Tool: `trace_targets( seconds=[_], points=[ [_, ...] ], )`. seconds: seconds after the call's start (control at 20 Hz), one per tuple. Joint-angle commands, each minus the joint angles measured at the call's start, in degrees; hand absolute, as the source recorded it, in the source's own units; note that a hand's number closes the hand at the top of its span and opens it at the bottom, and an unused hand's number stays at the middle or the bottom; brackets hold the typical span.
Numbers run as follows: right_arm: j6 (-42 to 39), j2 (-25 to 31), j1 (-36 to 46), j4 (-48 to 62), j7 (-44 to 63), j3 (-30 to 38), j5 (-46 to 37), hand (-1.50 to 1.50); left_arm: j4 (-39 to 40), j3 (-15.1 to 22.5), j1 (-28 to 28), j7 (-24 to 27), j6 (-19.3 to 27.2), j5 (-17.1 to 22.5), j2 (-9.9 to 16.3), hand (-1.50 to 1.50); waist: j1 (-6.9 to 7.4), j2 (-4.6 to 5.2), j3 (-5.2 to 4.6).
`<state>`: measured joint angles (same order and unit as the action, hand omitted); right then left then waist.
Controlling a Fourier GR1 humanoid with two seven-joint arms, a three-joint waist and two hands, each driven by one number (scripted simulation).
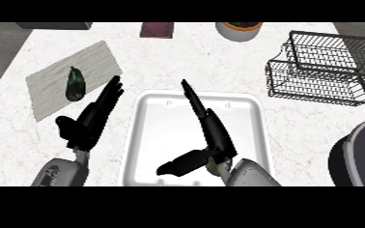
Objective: Pick the squash from the tray and place it in the tiered basket
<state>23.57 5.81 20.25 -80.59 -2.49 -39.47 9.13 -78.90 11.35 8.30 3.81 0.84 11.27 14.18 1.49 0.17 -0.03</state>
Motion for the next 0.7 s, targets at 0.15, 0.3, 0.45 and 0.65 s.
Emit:
trace_targets(
  seconds=[0.15,0.3,0.45,0.65],
  points=[
    [3.34,1.44,0.59,-7.58,1.64,-5.55,-11.34,-1.50,3.41,-0.72,0.10,2.42,-0.50,-1.76,-0.96,0.00,-1.93,-0.37,-0.02],
    [3.78,5.93,4.80,-11.84,14.01,-9.72,-19.56,-1.50,3.50,-0.50,-1.42,3.74,0.48,-2.38,-1.39,0.00,-2.59,-0.83,-0.17],
    [-2.77,16.49,8.51,-11.00,21.13,-10.31,-25.07,-1.50,2.47,-0.42,-1.93,2.02,0.69,-2.08,-1.10,0.00,-3.43,-1.60,-0.40],
    [-15.03,23.97,13.26,-14.29,33.13,-14.45,-28.32,-1.50,2.61,-1.05,-3.42,2.80,-0.18,-1.72,0.05,0.00,-3.73,-2.21,-0.68]
  ],
)
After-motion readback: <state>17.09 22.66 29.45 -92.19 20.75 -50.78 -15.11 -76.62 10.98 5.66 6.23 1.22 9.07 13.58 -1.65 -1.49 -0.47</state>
